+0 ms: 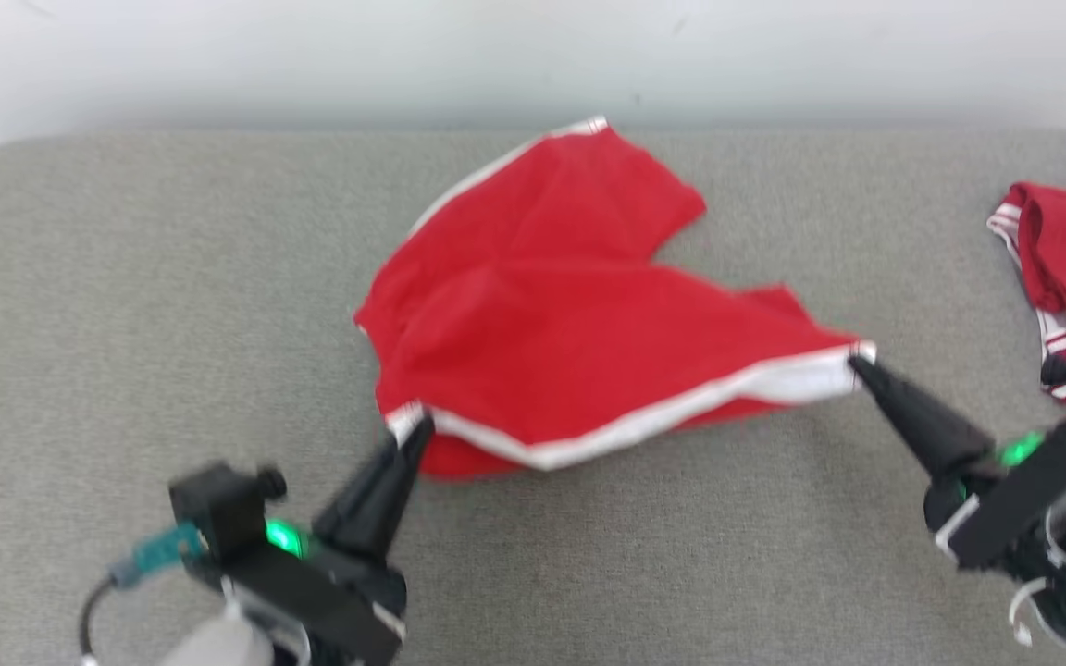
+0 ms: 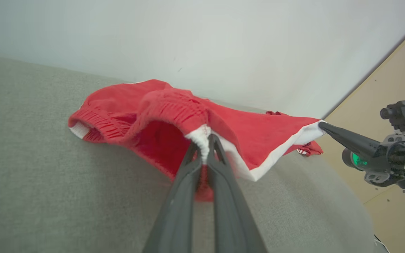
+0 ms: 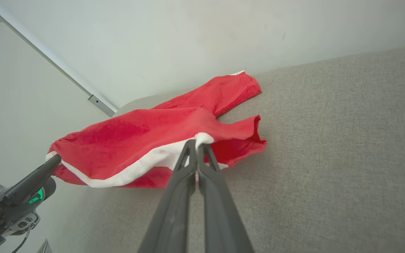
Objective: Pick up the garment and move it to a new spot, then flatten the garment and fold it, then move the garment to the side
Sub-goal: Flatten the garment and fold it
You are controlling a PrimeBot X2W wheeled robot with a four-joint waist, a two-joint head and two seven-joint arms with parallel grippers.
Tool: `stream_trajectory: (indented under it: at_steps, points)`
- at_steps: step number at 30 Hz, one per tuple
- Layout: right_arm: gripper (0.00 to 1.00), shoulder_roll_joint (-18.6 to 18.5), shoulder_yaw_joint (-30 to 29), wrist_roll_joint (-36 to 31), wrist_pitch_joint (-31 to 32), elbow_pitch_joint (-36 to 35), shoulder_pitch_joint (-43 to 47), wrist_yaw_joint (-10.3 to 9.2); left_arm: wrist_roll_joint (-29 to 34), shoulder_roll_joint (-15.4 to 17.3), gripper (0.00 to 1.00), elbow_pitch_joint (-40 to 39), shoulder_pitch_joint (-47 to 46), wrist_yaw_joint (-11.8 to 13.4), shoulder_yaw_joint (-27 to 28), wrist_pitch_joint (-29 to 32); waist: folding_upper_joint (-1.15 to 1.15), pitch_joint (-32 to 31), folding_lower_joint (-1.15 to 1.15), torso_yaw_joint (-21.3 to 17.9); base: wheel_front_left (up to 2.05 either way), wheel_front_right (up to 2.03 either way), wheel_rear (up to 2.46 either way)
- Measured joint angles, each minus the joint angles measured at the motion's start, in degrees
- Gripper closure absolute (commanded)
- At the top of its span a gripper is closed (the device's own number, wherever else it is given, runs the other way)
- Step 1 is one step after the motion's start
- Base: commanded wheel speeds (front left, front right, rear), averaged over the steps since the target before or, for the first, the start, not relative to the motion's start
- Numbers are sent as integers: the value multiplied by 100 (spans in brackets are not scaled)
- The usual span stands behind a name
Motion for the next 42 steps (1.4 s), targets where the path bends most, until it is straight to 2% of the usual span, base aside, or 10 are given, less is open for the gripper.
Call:
stream_trajectory:
  at_steps: [10,23,34,38,42]
  points:
    - [100,-257,-80,321,-11,-157,1027,0,64,12,100,25,945,249,-141,4,0,-353,1,123,0,0,0]
    - [100,-521,43,354,185,-80,1585,0,-167,-64,100,126,1468,260,-495,280,1,-494,2,285,0,0,0]
    - [100,-428,-613,-97,40,-26,1408,0,123,-86,100,-397,1337,365,-101,57,2,-556,1,410,0,0,0]
    - [100,-271,-813,-405,69,192,1023,0,197,-97,100,-512,1241,348,62,26,1,-520,1,433,0,0,0]
    - [100,125,-983,-709,322,745,299,0,253,-237,100,-402,917,219,192,20,2,-410,2,498,0,0,0]
